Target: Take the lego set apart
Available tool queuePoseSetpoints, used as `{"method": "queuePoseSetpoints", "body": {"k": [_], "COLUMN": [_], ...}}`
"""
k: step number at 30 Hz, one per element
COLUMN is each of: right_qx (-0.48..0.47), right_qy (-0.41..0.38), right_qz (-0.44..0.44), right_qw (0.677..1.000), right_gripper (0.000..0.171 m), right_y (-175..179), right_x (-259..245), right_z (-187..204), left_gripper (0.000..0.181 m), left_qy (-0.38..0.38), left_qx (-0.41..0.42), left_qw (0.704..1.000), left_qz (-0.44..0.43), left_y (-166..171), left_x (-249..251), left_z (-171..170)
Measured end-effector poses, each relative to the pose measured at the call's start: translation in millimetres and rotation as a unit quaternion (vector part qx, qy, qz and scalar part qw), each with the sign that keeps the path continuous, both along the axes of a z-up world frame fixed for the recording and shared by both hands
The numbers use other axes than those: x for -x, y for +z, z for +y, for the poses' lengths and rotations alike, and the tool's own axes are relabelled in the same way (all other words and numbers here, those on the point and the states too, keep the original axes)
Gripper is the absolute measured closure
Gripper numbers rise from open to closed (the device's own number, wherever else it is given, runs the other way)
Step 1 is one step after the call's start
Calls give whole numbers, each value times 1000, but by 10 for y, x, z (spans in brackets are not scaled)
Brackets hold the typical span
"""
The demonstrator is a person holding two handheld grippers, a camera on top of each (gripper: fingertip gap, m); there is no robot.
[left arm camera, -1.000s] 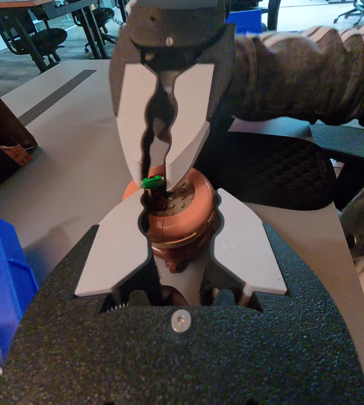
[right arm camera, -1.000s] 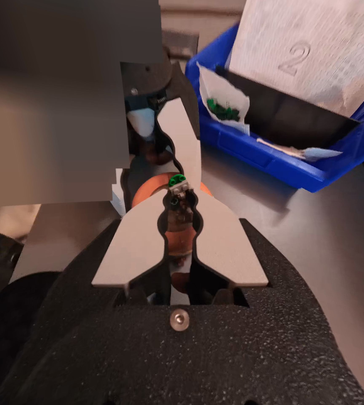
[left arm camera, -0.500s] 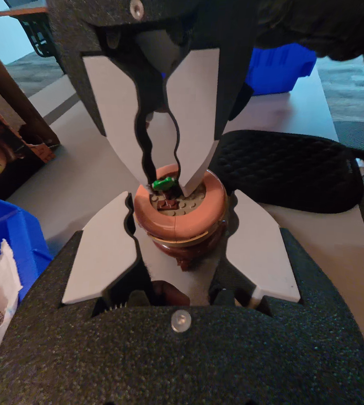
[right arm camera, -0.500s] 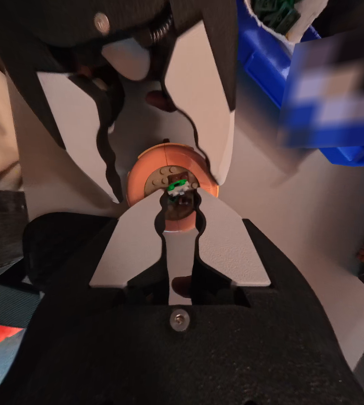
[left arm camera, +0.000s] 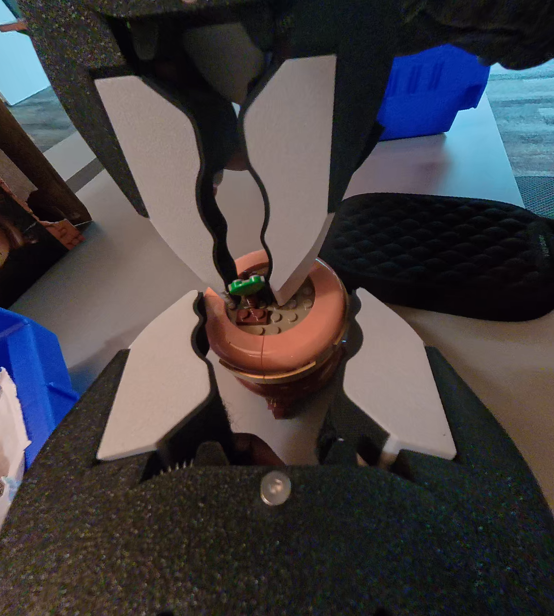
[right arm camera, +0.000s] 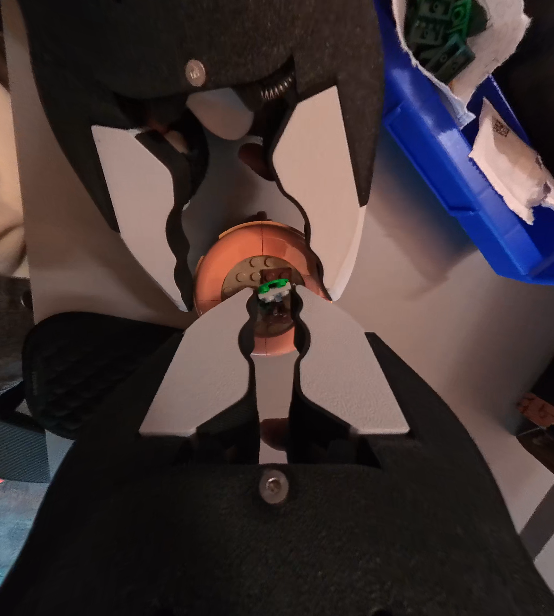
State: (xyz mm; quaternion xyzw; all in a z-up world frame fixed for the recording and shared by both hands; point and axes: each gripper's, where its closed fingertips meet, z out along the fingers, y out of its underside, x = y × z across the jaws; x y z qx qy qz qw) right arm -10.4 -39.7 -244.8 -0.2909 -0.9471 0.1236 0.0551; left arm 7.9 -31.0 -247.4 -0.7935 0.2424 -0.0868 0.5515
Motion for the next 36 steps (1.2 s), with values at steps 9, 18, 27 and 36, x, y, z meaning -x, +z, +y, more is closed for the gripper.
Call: {"method": "queuePoseSetpoints", "body": {"k": [9, 18, 27, 36], "right_qx": [182, 241, 379, 510], "right_qy": [-23, -59, -94, -93], "right_qz": [94, 160, 265, 341], "right_qw": [979, 955, 882, 785], "right_gripper": [156, 156, 157, 156], "right_y": [27, 45, 105, 551], "right_x": [13, 38, 78, 24], "right_z": [-81, -85, -112, -46], "left_gripper": [100, 111, 112, 120], "left_qy": [-11, -14, -11, -18], "left_qx": [5, -6, -5, -3], "left_qw": [1000, 1000, 1000, 1000], "left_qz": [7, 16, 2, -2], "left_y": [-5, 12, 12, 3], "left_x": [-15, -41, -34, -49], "left_z": [-47, -74, -78, -98]}}
